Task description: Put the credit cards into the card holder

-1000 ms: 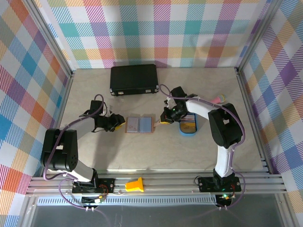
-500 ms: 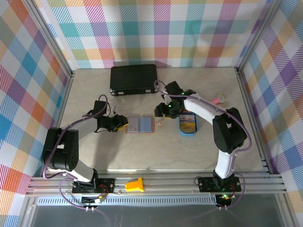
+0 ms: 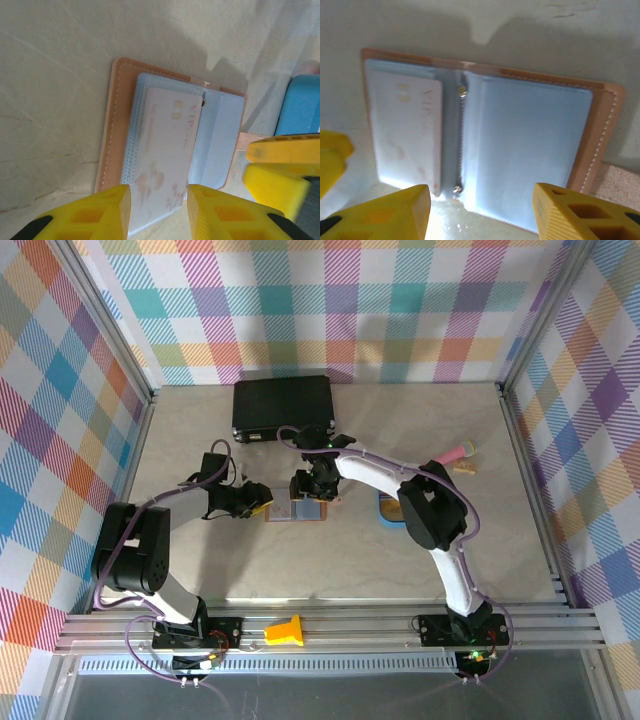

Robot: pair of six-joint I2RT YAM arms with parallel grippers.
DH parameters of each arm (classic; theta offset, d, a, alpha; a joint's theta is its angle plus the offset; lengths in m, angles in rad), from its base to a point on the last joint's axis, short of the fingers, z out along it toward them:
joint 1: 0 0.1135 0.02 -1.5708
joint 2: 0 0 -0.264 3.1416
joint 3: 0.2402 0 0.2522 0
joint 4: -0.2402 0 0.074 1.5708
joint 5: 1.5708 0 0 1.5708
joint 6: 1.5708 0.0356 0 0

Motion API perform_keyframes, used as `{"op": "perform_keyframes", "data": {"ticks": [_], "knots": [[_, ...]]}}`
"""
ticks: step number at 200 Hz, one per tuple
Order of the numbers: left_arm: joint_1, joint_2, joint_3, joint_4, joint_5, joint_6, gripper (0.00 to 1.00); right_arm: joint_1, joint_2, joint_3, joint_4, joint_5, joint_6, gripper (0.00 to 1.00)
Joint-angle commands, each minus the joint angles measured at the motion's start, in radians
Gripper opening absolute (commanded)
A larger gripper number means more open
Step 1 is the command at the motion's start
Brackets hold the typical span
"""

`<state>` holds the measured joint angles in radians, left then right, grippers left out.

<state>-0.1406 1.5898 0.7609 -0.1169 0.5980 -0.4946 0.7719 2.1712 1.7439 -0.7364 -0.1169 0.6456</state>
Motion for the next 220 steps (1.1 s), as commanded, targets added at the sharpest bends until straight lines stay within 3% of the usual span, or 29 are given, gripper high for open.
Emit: {"op": "perform_keyframes", "data": {"ticks": [1, 103, 220], "knots": [[-0.010, 0.017, -0.028, 0.059, 0.032, -0.024, 0.35, -0.005, 0.022, 0.057, -0.057, 0.023, 0.021, 0.57], [-0.012, 0.059, -0.036, 0.103, 0.036, -0.031, 0.34, -0.005, 0.094, 0.111, -0.091, 0.065, 0.039, 0.62], [-0.014, 0.085, -0.037, 0.114, 0.038, -0.025, 0.33, -0.006, 0.133, 0.100, -0.022, -0.104, 0.098, 0.62]]}}
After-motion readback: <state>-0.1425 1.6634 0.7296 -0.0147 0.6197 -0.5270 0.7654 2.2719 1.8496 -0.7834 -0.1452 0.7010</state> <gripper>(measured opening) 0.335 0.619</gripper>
